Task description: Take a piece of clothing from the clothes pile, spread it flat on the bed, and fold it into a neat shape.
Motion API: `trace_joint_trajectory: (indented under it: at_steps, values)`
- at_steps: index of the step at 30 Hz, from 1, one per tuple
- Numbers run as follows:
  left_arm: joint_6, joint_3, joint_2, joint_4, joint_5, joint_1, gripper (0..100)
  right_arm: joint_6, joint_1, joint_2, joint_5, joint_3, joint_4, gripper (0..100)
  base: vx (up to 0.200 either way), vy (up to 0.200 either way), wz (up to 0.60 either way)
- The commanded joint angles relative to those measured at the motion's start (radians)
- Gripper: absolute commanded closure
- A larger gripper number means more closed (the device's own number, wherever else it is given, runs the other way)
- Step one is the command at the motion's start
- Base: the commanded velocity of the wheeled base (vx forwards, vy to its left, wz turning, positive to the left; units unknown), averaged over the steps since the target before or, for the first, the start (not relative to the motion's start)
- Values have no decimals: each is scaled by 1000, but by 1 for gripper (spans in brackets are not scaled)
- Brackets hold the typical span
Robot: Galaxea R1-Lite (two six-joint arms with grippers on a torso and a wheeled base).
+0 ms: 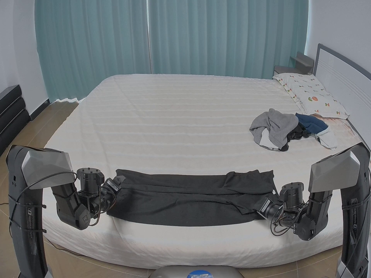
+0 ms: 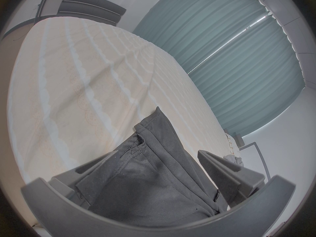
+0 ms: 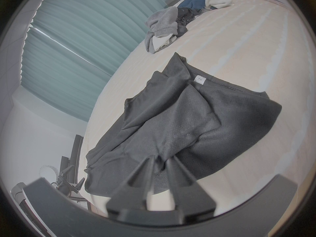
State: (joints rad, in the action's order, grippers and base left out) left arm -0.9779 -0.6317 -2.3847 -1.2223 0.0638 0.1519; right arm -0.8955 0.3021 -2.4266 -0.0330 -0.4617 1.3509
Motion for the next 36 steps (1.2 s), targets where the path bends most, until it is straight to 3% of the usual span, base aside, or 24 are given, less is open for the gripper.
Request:
trace_joint_trajectory:
  at_steps: [1,9,14,20,23,36]
  values:
    - [-1,0,-2,0,1,0,0,1,2,4,-2,11,-1,0,0,0,0]
    - [-1,-2,-2,0,1,0,0,18,-28,81,-10,18,13,0,0,0,0]
    - [-4,-10,-2,0,1,0,0,7,-55,149,-65,12,31,0,0,0,0]
    - [-2,-8,-2,0,2,0,0,-28,-14,90,-71,-45,48,0,0,0,0]
    - [-1,-6,-2,0,2,0,0,-6,-3,-20,-64,-106,50,0,0,0,0]
    - [-4,-19,-4,0,2,0,0,95,-20,-65,-91,-91,51,0,0,0,0]
